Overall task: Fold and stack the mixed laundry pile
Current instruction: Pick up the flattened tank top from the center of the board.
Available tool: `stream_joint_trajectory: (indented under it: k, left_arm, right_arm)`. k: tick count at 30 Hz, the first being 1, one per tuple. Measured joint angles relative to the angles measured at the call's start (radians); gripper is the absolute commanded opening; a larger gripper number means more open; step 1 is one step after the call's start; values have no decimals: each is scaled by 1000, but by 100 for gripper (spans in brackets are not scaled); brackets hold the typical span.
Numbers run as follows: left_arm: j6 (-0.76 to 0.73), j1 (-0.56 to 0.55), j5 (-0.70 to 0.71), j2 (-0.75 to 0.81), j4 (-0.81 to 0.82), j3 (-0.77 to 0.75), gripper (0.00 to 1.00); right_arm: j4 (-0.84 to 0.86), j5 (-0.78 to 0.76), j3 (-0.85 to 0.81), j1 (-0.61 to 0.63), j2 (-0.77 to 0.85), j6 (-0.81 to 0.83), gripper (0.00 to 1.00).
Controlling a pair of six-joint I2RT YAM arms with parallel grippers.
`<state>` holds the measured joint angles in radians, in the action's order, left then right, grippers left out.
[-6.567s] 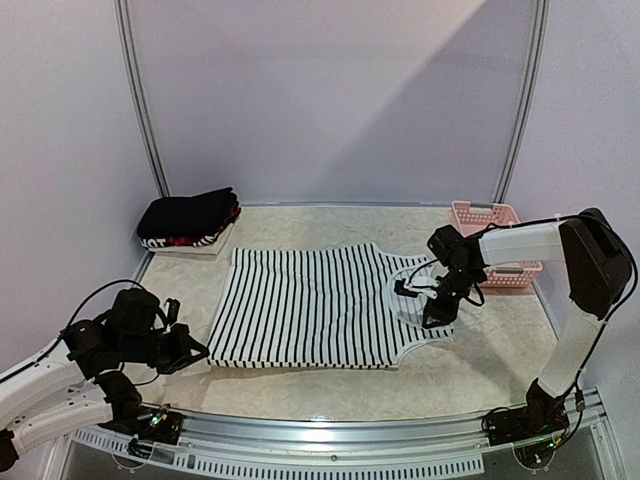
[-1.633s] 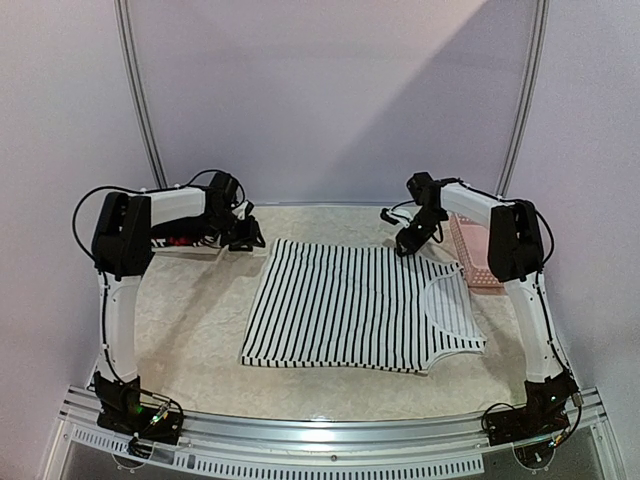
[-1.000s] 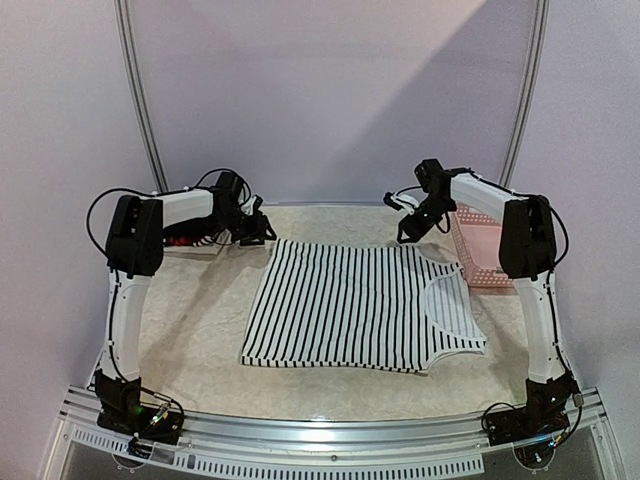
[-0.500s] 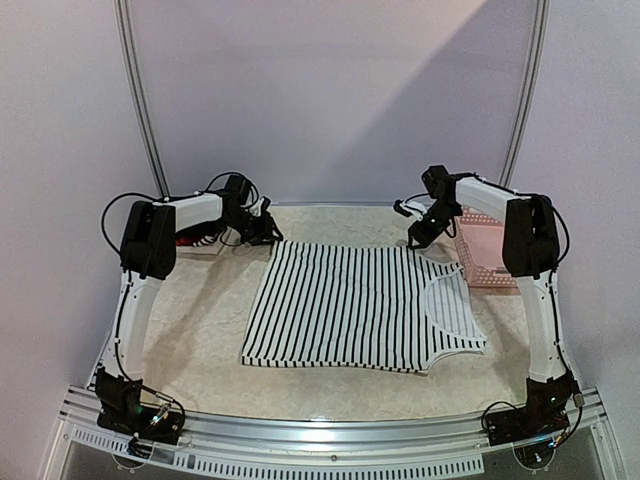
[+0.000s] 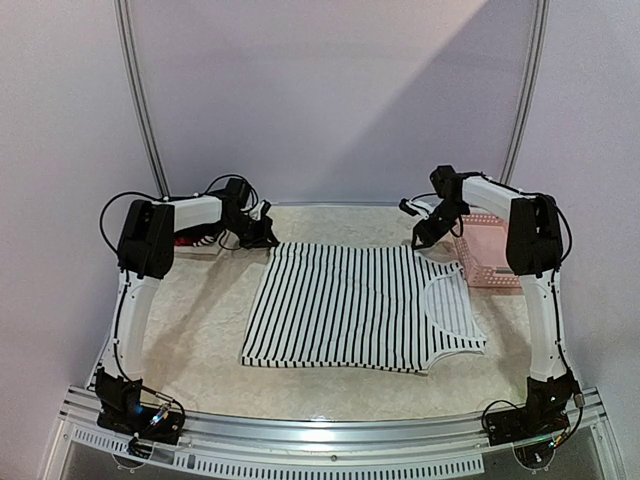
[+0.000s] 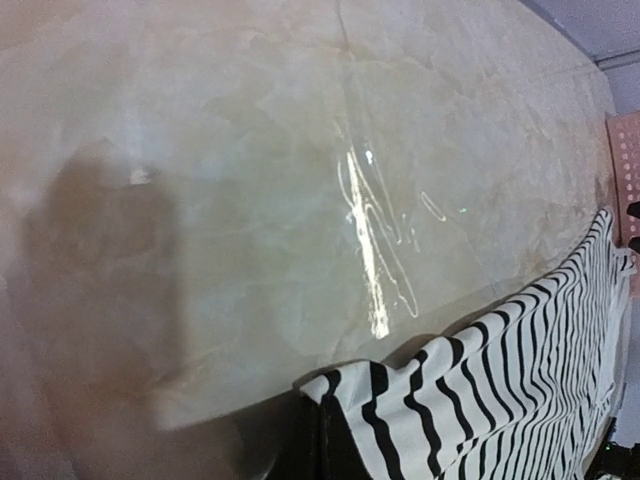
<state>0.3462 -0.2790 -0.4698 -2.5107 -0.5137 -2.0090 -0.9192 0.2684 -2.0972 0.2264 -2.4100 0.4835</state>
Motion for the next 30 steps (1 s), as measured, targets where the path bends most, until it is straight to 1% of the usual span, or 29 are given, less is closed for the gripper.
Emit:
stream_joint_trajectory:
  k: [2, 8, 16, 20, 30]
  left_arm:
    - [-14, 6, 23, 14, -9, 13, 0]
    - [-44, 26, 75, 32, -43, 13, 0]
    - [-51, 32, 106, 33, -55, 1, 0]
    - [-54, 32, 113, 33, -69, -28, 0]
    - [-54, 32, 108, 33, -72, -47, 0]
  right_arm:
    - [-13, 19, -23, 0, -5, 0, 45]
    - [-31, 87, -161, 0, -68, -3, 41]
    - [-72, 146, -209, 1, -151, -6, 38]
    - [-90, 146, -257, 3, -197, -7, 38]
    - [-91, 134, -294, 11, -214, 24, 34]
